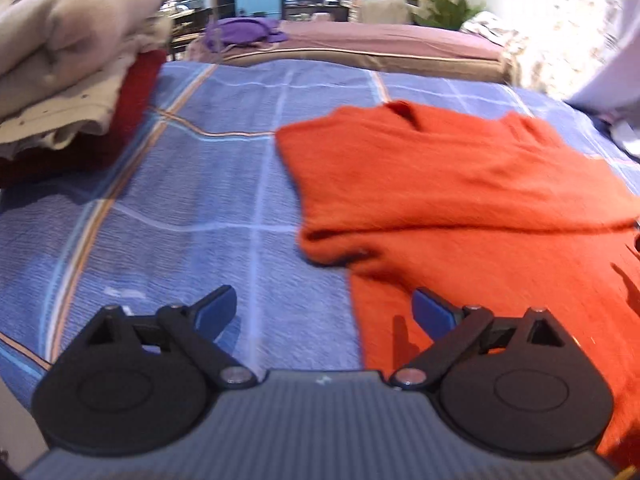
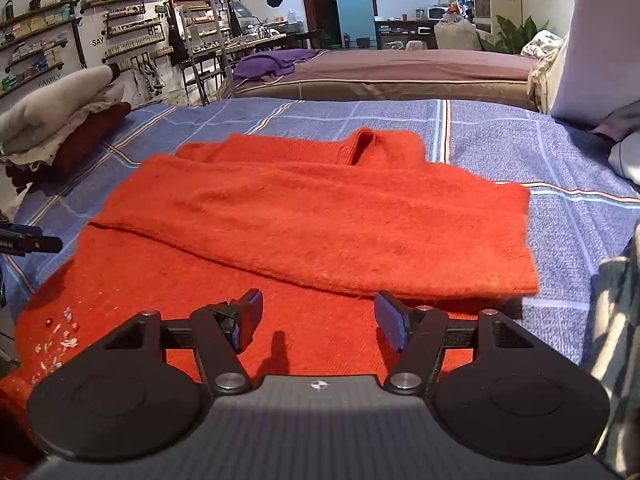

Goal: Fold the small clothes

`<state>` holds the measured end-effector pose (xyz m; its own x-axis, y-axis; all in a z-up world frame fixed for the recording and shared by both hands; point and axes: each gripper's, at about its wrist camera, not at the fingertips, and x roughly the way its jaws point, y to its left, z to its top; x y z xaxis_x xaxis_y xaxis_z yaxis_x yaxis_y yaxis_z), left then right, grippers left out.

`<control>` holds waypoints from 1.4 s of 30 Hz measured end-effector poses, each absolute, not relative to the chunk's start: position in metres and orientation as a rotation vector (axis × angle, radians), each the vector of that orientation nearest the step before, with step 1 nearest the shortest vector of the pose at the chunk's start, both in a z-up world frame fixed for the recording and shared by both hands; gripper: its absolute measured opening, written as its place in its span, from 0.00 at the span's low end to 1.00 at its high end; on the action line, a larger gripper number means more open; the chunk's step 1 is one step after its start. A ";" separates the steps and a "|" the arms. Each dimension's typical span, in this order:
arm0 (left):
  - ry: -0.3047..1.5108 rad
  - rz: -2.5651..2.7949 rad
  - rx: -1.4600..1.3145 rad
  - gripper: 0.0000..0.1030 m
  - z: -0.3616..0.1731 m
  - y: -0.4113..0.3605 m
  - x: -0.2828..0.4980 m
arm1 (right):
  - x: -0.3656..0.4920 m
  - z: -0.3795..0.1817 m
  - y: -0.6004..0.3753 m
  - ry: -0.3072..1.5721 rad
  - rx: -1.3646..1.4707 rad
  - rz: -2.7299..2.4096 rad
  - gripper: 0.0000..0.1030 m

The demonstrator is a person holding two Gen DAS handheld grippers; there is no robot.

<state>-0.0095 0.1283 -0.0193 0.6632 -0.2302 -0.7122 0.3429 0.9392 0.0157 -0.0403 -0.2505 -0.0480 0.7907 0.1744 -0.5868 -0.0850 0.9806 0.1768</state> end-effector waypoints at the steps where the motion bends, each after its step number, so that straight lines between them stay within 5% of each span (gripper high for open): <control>1: 0.792 -0.340 0.157 0.84 -0.022 0.125 -0.016 | -0.045 -0.048 -0.249 0.644 0.139 0.142 0.99; 6: 0.863 -0.391 0.120 0.73 -0.044 0.120 -0.033 | -0.080 -0.045 -0.263 0.642 0.127 0.121 0.99; 8: 0.846 -0.405 0.111 0.53 -0.044 0.115 -0.042 | -0.093 -0.044 -0.270 0.651 0.125 0.099 0.99; 10: 0.861 -0.447 0.086 0.15 -0.042 0.109 -0.045 | -0.103 -0.046 -0.275 0.664 0.123 0.074 0.99; 11: 0.867 -0.449 0.086 0.10 -0.042 0.107 -0.046 | -0.106 -0.047 -0.278 0.669 0.129 0.062 0.99; 18: 0.866 -0.357 0.069 0.02 -0.027 0.134 -0.072 | -0.121 -0.053 -0.282 0.671 0.183 0.057 0.99; 21: 0.893 -0.335 0.073 0.07 -0.036 0.151 -0.078 | -0.130 -0.053 -0.280 0.671 0.156 0.093 0.99; 23: 0.874 -0.309 0.034 0.20 -0.032 0.160 -0.085 | -0.136 -0.053 -0.278 0.675 0.136 0.143 0.99; 25: 0.874 -0.316 0.020 0.49 -0.026 0.169 -0.088 | -0.141 -0.049 -0.275 0.691 0.105 0.203 0.99; 27: 0.890 -0.342 0.054 0.57 -0.020 0.178 -0.094 | -0.151 -0.042 -0.276 0.715 0.089 0.283 0.98; 32: 0.985 -0.422 0.173 0.57 -0.018 0.193 -0.121 | -0.176 -0.041 -0.275 0.856 0.033 0.456 0.97; 42: 0.993 -0.747 0.421 0.56 -0.018 0.185 -0.178 | -0.193 -0.028 -0.253 0.941 -0.154 0.732 0.74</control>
